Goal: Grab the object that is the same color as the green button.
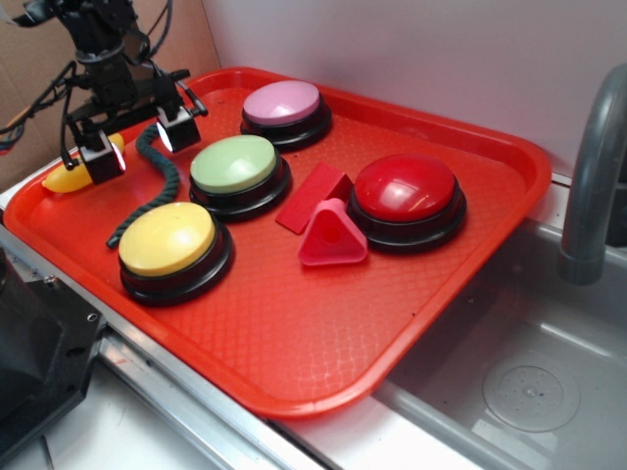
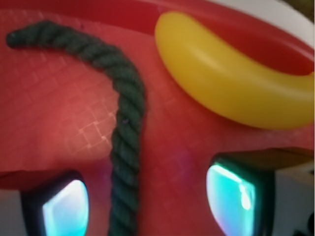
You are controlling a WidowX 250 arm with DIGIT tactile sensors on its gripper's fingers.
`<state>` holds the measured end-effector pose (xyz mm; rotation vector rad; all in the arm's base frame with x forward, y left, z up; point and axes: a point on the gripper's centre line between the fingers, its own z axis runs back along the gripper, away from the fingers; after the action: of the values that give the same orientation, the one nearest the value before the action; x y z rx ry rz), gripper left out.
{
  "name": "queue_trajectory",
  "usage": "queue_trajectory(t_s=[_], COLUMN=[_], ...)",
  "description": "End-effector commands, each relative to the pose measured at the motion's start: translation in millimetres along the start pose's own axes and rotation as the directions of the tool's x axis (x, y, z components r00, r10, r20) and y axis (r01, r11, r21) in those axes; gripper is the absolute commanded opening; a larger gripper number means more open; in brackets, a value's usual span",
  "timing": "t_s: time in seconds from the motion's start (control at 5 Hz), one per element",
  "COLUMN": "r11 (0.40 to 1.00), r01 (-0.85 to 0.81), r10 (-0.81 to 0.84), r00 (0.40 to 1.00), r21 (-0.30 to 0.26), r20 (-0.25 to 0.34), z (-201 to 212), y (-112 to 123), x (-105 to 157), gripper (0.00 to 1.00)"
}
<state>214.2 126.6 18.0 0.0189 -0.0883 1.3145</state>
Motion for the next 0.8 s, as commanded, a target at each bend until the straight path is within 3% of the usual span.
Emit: queue_trajectory(t_s=[0.0,0.2,0.6], r11=[1.0,0.998,0.998], r01=[0.001,-0.016,-0.023], r10=[-0.001,0.017,0.024], r00=[1.0,1.0,1.0], r21=[-0.021,-0.055,-0.063], r20=[0.009,0.02,0.02], z=[-3.4,-4.6,-2.5], y=[6.7,8.5,10.0], x=[1.3,1.3,1.7], gripper=[1.0,0.05,0.0])
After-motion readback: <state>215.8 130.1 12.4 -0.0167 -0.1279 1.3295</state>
